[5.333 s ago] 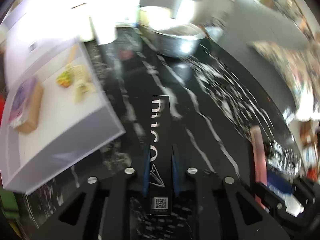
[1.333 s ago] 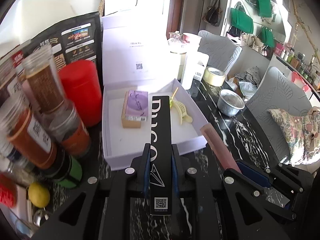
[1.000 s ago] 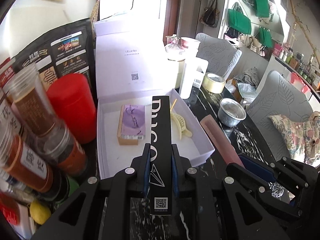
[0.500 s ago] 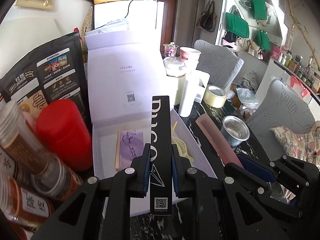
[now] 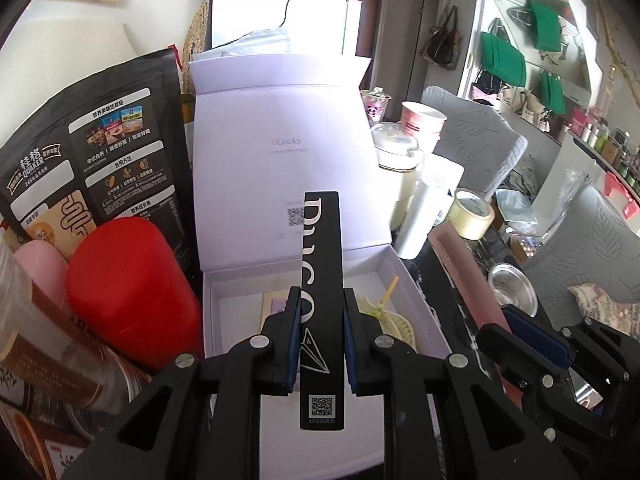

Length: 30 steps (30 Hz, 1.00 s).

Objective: Organize rigid objects
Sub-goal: 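Lower the black box and pink comb over the white box, then lower the black box and pink comb into the white box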

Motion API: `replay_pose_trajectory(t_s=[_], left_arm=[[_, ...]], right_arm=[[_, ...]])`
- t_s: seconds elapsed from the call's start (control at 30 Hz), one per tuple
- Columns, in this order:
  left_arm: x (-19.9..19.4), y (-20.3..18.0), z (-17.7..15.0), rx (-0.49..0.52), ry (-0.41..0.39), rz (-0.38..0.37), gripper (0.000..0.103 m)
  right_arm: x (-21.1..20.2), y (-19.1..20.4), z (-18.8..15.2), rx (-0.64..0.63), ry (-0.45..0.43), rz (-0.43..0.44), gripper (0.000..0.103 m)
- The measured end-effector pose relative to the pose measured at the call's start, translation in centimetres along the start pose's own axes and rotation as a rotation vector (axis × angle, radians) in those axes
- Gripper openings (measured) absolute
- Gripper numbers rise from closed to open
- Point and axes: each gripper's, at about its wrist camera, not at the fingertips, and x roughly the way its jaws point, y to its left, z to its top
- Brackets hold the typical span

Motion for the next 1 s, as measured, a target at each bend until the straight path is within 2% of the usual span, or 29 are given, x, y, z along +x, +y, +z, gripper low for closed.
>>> replay_pose_trajectory(t_s=[0.3,0.43,0.7,0.87,1.0], left_arm=[[3.3,0.5,-0.3,0.010,0.071,-0.002,0.018],[4.9,0.5,-0.6,0.002,0.113,-0.022,0.018],[6.9,0.4,-1.3,0.017,0.169,-0.014,0.018],[7.9,0.7,-1.8,0.018,0.200,0.003,0.018],[8.7,1.1,-2.1,0.022,0.211,0.052,0.018]], right_arm=[[2.7,-1.2,0.6,0.022,0.011,-0.003,0.013],[3.7,-1.3,0.3,0.017,0.043,0.000,0.013],[5.9,-2.1,-0.8,0.037,0.112,0.005,0.013],[7.2,-2.2,-1.4,0.037,0.149,0.003,0.013],[7.8,-2.1,-1.8,0.035,0.171,0.002,0.013]])
